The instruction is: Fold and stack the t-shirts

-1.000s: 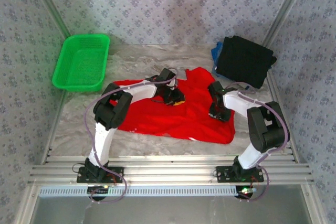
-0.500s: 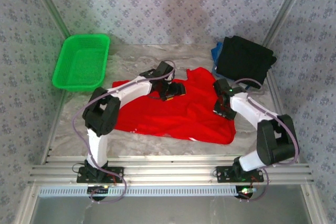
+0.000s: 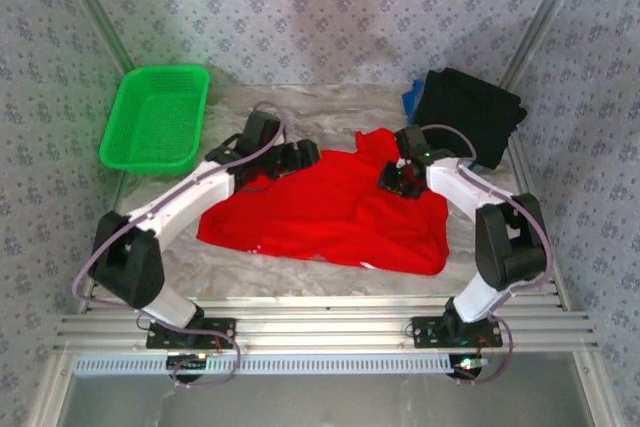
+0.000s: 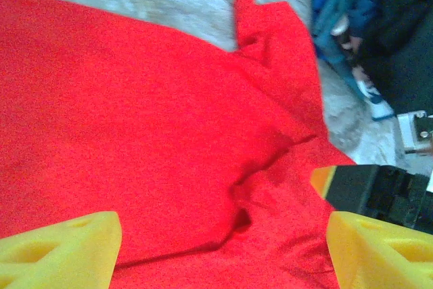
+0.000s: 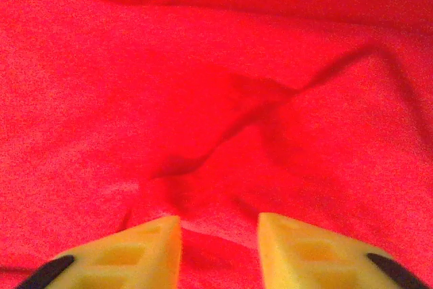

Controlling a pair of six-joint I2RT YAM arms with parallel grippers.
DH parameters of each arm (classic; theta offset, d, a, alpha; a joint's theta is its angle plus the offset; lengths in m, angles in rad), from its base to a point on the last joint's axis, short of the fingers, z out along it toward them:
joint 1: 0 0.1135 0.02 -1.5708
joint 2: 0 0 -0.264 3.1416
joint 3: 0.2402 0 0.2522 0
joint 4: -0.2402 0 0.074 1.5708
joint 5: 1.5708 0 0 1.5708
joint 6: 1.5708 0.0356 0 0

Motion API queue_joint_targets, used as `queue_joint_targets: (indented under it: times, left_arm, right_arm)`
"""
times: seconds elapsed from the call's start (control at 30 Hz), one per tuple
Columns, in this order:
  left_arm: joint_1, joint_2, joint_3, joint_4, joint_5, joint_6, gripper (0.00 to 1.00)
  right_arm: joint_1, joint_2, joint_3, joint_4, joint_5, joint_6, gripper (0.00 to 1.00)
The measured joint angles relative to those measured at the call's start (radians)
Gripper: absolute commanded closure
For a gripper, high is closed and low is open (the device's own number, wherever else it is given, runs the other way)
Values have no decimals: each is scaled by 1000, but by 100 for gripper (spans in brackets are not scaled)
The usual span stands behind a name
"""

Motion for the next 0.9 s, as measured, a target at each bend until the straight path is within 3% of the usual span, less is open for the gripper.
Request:
queue_joint_targets:
  times: [0.3,0.67,0.73,0.9]
  left_arm:
    - [118,-215,-198,-69,-67,0,20]
    - [268,-511,-349,-206,-127,-4,14]
    - [296,-556,-370,-231,-131,-4,14]
    - [348,-629,-425,-289,-143,-12,12]
  right_arm:
    - [90,110,46,6,-50,34,83]
    - [105,203,51,7,-21,87,86]
    - [105,203,51,21,-8,100,84]
    - [105,179,-2,136,-7,143,69]
